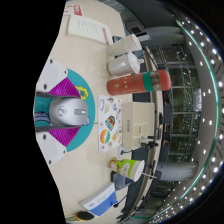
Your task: Arrange mouse
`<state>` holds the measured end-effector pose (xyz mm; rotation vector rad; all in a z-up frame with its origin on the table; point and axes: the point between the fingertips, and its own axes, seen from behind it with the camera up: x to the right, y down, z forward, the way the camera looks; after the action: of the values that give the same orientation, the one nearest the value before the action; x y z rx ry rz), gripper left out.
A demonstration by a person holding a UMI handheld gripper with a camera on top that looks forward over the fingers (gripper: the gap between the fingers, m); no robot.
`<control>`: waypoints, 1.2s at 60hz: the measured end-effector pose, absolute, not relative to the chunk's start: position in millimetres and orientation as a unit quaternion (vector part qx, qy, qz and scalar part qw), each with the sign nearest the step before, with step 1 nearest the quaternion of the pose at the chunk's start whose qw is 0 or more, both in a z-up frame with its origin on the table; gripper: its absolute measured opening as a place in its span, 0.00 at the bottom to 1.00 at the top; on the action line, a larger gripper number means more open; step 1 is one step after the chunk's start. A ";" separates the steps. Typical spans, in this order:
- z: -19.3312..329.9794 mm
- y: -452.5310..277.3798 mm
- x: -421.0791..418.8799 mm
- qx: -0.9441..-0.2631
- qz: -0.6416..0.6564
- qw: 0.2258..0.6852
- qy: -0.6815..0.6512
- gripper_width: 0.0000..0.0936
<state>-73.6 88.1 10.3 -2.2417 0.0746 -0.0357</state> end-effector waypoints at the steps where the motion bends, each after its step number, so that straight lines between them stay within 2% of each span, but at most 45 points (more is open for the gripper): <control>1: 6.2 87.6 -74.7 -0.902 -0.013 0.431 0.029 0.43; 7: -12.3 82.0 -78.5 -0.910 0.000 0.412 0.033 0.49; 12: -8.5 77.5 -76.3 -0.910 -0.003 0.414 0.030 0.56; 14: -3.5 73.5 -76.5 -0.911 -0.002 0.411 0.031 0.66; 17: 9.4 66.4 -79.5 -0.910 0.001 0.415 0.028 0.90; 18: 15.0 63.4 -80.5 -0.909 0.001 0.417 0.027 0.93; 20: 28.4 56.5 -81.4 -0.907 0.000 0.420 0.024 0.89; 24: 60.1 39.0 -81.5 -0.901 -0.011 0.434 0.023 0.93; 33: 131.7 -23.6 -97.6 -0.892 -0.010 0.452 0.017 0.92; 42: 182.2 -102.7 -115.1 -0.882 0.003 0.470 0.015 0.92; 58: 220.2 -219.9 -125.0 -0.874 -0.005 0.485 0.024 0.92; 72: 238.6 -265.7 -126.6 -0.866 -0.018 0.499 0.024 0.92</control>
<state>-126.6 -265.7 238.6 -2.0963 0.0581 -0.0436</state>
